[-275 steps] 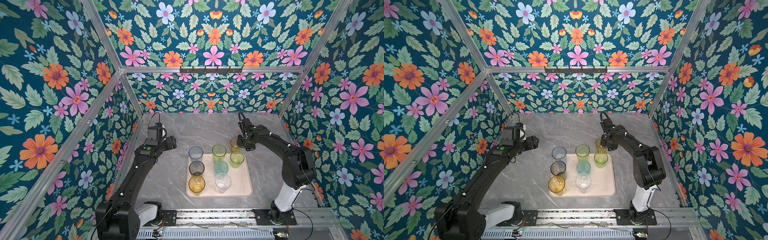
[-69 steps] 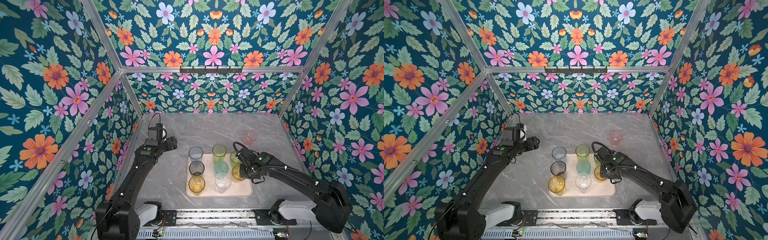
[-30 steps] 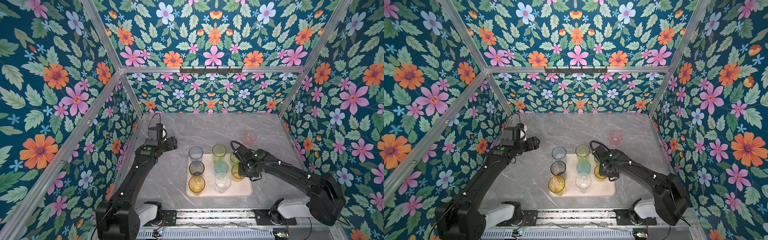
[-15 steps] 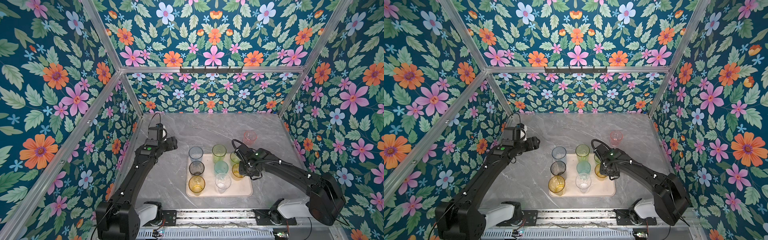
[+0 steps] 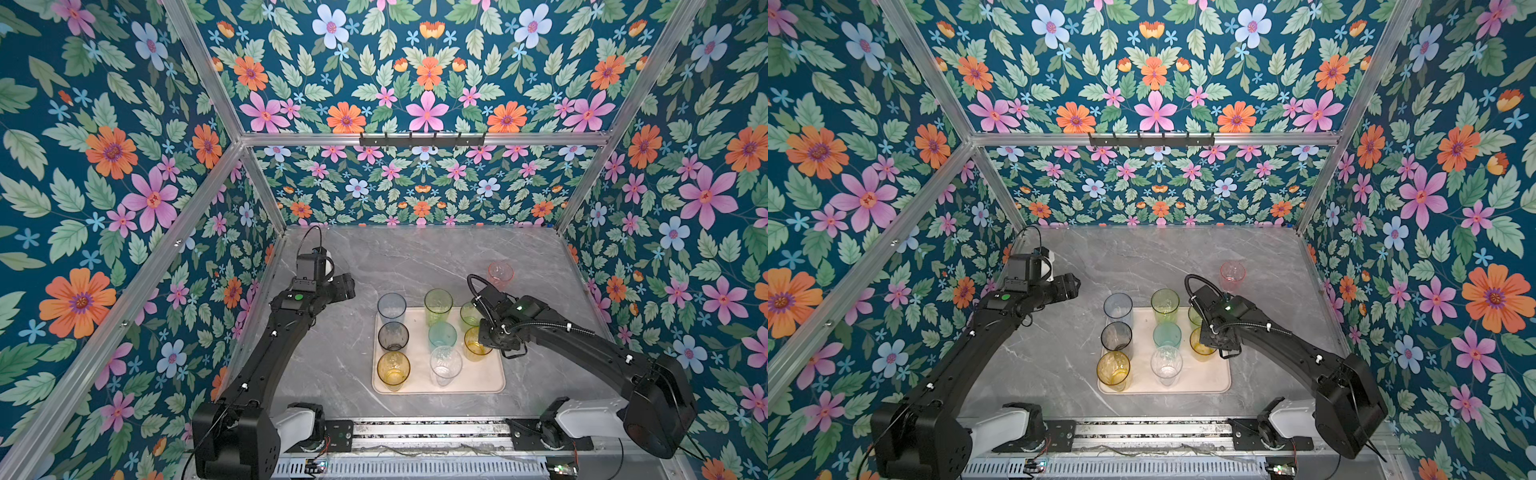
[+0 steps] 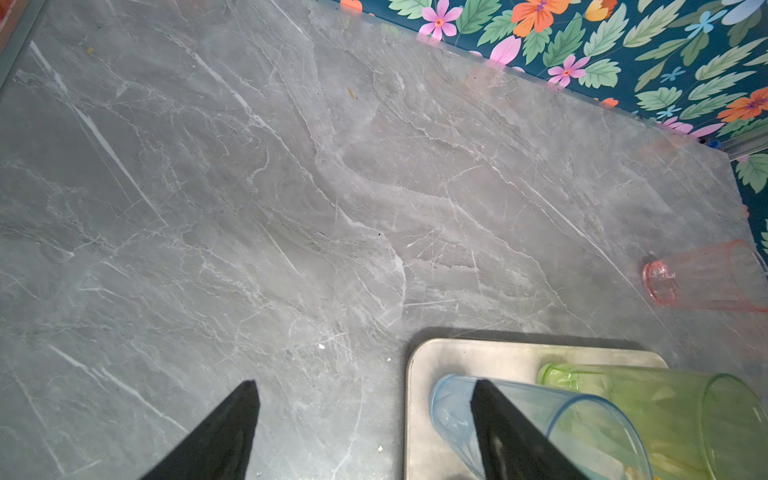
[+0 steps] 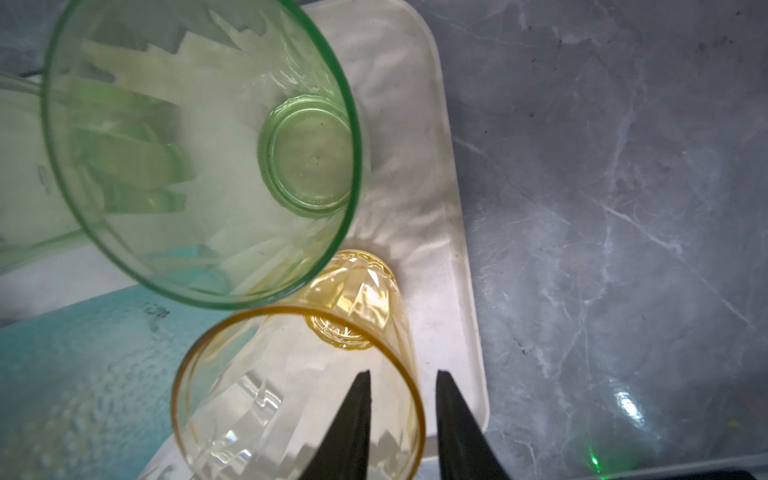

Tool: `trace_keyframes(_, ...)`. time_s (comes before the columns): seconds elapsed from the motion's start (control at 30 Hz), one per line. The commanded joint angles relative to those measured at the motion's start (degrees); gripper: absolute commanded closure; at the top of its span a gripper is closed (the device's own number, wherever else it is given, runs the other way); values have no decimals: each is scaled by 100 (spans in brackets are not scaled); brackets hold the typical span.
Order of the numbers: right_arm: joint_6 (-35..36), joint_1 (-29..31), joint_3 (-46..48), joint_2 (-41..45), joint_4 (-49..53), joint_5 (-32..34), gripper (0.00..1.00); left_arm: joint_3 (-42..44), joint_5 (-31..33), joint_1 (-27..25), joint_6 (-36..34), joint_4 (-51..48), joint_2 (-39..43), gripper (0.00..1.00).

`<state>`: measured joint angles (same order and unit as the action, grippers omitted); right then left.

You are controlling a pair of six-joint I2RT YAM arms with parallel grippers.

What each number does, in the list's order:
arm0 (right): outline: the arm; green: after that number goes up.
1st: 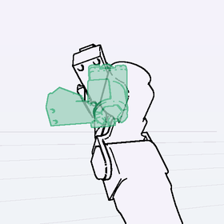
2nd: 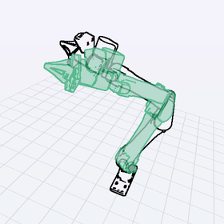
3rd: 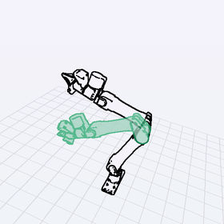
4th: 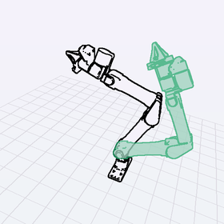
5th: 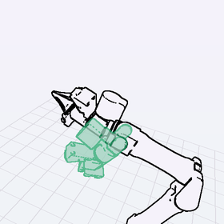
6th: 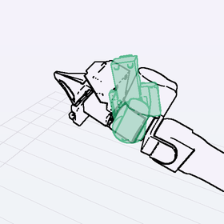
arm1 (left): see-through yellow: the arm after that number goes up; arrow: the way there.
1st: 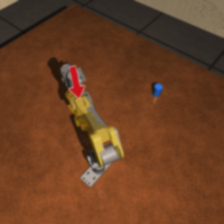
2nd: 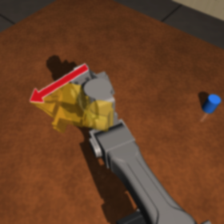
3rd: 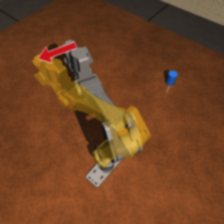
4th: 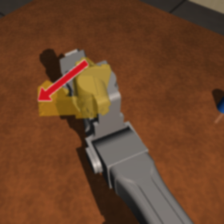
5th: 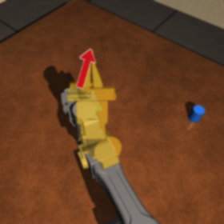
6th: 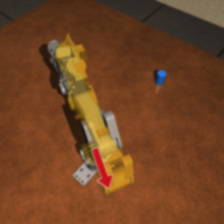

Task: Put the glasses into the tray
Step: 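Open the right gripper and lift it off the amber glass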

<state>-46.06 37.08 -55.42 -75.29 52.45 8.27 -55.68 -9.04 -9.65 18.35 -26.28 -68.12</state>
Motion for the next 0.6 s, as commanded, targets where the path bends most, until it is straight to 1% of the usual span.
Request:
trace_keyframes(0.0,80,-3,-128,155,200,41,68,10,-21,7,20,53,9,17)
trace_keyframes(0.1,169,-3,-251,320,257,67,65,13,3,7,18,53,17,17)
trace_keyframes(0.27,384,-82,-544,521,397,148,65,11,0,7,16,54,26,17)
trace_keyframes(0.57,829,-661,-1001,770,356,166,63,22,16,8,15,53,62,17)
